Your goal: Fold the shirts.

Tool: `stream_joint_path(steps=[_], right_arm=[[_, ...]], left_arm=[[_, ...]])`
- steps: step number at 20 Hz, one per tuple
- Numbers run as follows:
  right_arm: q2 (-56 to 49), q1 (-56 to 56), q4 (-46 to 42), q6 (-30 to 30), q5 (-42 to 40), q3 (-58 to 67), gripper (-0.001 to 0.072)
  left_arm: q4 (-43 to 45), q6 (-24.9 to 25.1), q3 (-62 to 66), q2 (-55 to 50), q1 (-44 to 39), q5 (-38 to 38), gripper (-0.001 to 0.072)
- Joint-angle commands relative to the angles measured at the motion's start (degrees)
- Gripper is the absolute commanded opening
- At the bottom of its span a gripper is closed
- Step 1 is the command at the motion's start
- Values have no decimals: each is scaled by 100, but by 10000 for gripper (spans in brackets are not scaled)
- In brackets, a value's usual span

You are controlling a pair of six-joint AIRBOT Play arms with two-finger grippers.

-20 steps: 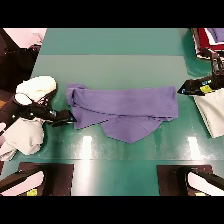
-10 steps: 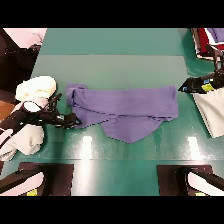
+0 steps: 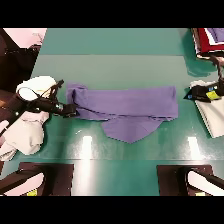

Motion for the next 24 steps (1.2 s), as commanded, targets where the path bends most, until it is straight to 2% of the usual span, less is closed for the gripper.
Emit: stream_joint_path(steps=[1,5,10,12,14,16,17,20,24], right_arm=[[-323,-846,634,-485,-210,-739,425],[-1235,-1294,1694,-1023,-654,-977,425],[-1882,-1051,2061,-1279,-994,-970,423],[-1858,-977,2068,-1316,-1276,-970,303],[-1858,-966,2068,-1318,-1333,-883,293],[-1858,-966,2070,-1375,-1244,-715,41],[-1858,-966,2070,-1375,-1167,-603,19],[-1766,-966,2070,-1373,-570,-13,18],[-859,-966,2076,-1228,-299,1121,18]], left_arm=[[98,-7,560,22,-7,-249,24],[101,-20,568,22,-7,-234,24],[101,-157,568,22,-7,-170,24],[101,-157,568,22,-7,-127,24],[101,-157,568,22,-7,-103,24],[98,-160,568,22,-9,-105,24],[98,-166,570,22,-7,-125,24],[227,-326,876,37,37,-238,23],[389,-420,2409,581,286,-352,23]])
